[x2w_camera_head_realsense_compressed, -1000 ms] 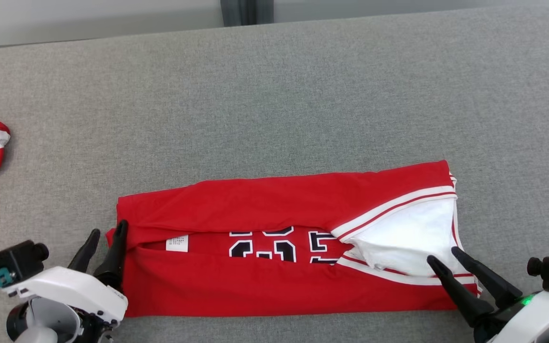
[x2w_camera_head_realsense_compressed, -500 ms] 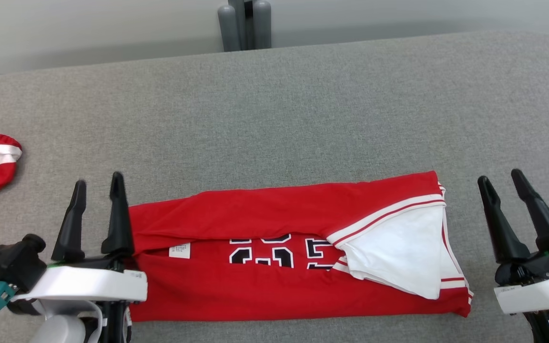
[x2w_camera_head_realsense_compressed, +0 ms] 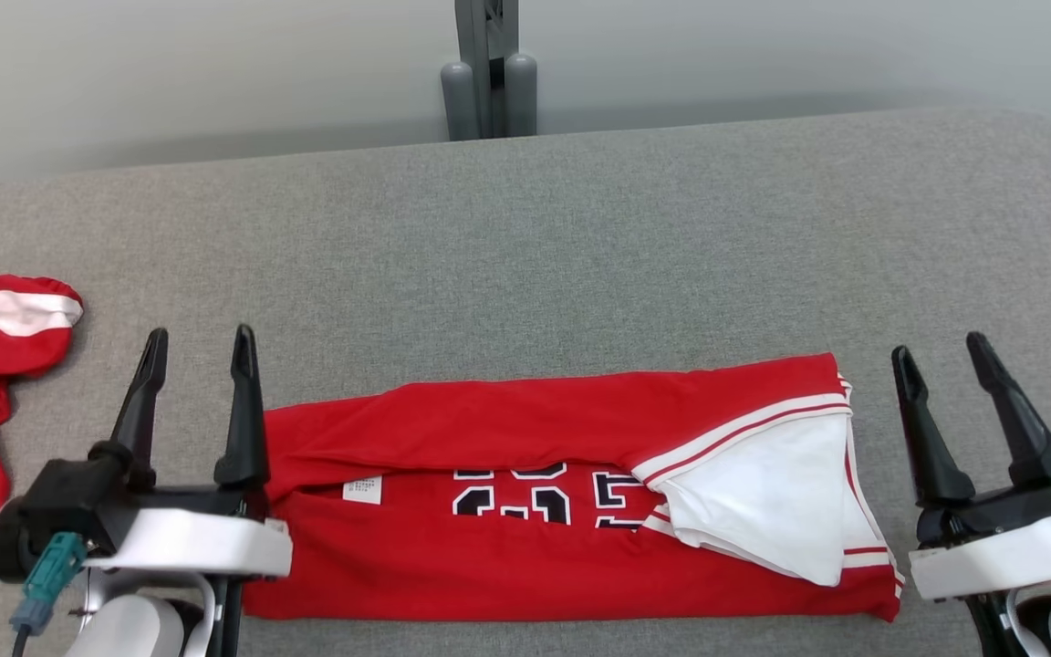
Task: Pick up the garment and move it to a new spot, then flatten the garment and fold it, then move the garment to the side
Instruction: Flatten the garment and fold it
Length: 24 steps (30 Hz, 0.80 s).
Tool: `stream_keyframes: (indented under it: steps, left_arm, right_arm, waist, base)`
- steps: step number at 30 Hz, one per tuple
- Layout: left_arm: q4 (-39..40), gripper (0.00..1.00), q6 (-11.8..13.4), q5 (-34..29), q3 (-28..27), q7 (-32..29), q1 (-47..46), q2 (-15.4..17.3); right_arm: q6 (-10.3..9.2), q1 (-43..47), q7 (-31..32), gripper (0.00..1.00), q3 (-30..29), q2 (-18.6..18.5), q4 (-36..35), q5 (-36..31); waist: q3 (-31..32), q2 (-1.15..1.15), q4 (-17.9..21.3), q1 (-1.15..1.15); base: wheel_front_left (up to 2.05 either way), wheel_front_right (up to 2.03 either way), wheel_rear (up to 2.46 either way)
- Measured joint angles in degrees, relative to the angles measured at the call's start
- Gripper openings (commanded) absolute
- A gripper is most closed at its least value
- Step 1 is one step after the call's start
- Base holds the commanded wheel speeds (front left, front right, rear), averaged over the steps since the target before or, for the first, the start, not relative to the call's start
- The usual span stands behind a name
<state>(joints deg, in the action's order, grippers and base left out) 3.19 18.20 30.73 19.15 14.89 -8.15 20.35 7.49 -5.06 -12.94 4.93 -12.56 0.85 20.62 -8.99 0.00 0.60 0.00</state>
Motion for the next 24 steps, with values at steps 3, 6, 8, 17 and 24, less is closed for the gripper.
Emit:
stream_keyframes:
  steps: [3, 6, 8, 17, 24]
  left_arm:
    - [-1.8, 1.0, -0.56, -0.89, 0.11, 0.0, 1.24, 0.63]
    - [-3.32, 1.0, -0.98, -1.37, 0.38, 0.0, 2.31, 0.91]
    - [-3.89, 1.0, -1.19, -1.8, 0.41, 0.0, 2.88, 1.25]
    - [-5.39, 1.0, -3.02, -1.89, 0.35, 0.0, 3.24, 0.91]
    - [-5.91, 1.0, -3.5, -1.91, 0.52, 0.0, 3.05, 0.8]
  right_arm:
    - [0.0, 0.94, 0.49, 1.0, 0.14, 0.2, 1.61, -0.51]
    - [0.0, 1.35, 0.71, 1.0, 0.6, 0.31, 3.11, -0.58]
    - [0.0, 2.13, 0.96, 1.0, 0.87, 0.32, 4.09, -0.62]
    - [0.0, 2.42, 1.14, 1.0, -0.18, 0.8, 6.49, -0.8]
    - [0.0, 2.13, 1.14, 1.0, -0.01, 0.79, 7.14, -0.82]
  waist:
    - [0.67, 0.0, 0.14, 0.0]
    - [1.13, 0.0, 0.1, 0.0]
    - [1.4, 0.0, -0.02, 0.0]
    - [1.7, 0.0, -1.04, 0.0]
    - [1.51, 0.0, -1.28, 0.0]
  base:
    - [0.0, 0.0, 0.0]
    - [0.0, 0.0, 0.0]
    - [0.0, 0.0, 0.0]
    - [0.0, 0.0, 0.0]
    - [0.0, 0.0, 0.0]
